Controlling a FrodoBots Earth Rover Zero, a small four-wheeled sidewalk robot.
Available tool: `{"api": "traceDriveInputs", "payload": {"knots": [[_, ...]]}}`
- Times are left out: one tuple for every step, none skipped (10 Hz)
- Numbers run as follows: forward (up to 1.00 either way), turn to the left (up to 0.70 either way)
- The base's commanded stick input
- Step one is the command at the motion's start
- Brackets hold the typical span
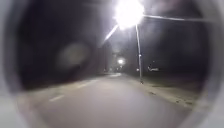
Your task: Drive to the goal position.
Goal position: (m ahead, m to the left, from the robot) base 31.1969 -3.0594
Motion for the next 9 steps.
{"api": "traceDriveInputs", "payload": {"knots": [[1.00, 0.02], [1.00, 0.16], [1.00, 0.40], [1.00, 0.34], [1.00, 0.14], [1.00, 0.02], [1.00, 0.00], [1.00, 0.00], [1.00, 0.00]]}}
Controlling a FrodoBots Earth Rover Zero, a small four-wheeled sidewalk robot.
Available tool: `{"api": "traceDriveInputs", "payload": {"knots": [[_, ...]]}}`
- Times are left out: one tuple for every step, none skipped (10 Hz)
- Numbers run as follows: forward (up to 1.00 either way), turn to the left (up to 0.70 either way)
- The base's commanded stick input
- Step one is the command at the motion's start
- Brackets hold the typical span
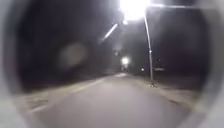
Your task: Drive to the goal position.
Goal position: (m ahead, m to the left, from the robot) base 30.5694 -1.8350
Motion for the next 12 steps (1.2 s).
{"api": "traceDriveInputs", "payload": {"knots": [[1.00, 0.00], [1.00, 0.00], [1.00, 0.00], [1.00, 0.00], [1.00, 0.00], [1.00, 0.00], [1.00, 0.00], [1.00, -0.03], [1.00, -0.30], [1.00, -0.38], [1.00, -0.06], [1.00, 0.00]]}}
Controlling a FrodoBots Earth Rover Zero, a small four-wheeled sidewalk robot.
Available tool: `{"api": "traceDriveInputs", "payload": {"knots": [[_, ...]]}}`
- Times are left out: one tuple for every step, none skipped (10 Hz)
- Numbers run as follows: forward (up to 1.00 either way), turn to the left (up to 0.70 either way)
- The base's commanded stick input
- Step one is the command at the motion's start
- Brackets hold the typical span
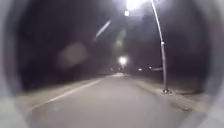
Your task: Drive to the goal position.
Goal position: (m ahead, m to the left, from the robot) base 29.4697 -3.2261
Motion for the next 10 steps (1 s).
{"api": "traceDriveInputs", "payload": {"knots": [[1.00, 0.00], [1.00, 0.00], [1.00, 0.00], [1.00, 0.00], [1.00, 0.00], [1.00, 0.00], [1.00, 0.00], [1.00, 0.00], [1.00, 0.00], [1.00, 0.00]]}}
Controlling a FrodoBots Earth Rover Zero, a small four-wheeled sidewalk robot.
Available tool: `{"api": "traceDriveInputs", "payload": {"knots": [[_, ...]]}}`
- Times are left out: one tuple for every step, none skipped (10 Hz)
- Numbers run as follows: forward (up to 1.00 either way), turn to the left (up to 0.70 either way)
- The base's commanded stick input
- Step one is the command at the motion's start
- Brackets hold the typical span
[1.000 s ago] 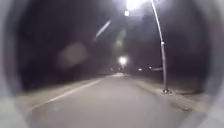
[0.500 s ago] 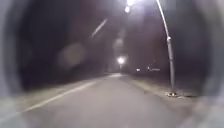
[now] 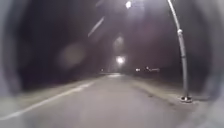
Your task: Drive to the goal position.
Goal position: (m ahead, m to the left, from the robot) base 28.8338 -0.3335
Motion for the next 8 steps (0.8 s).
{"api": "traceDriveInputs", "payload": {"knots": [[1.00, 0.00], [1.00, 0.00], [1.00, 0.00], [1.00, 0.00], [1.00, 0.00], [1.00, 0.00], [1.00, 0.00], [1.00, 0.00]]}}
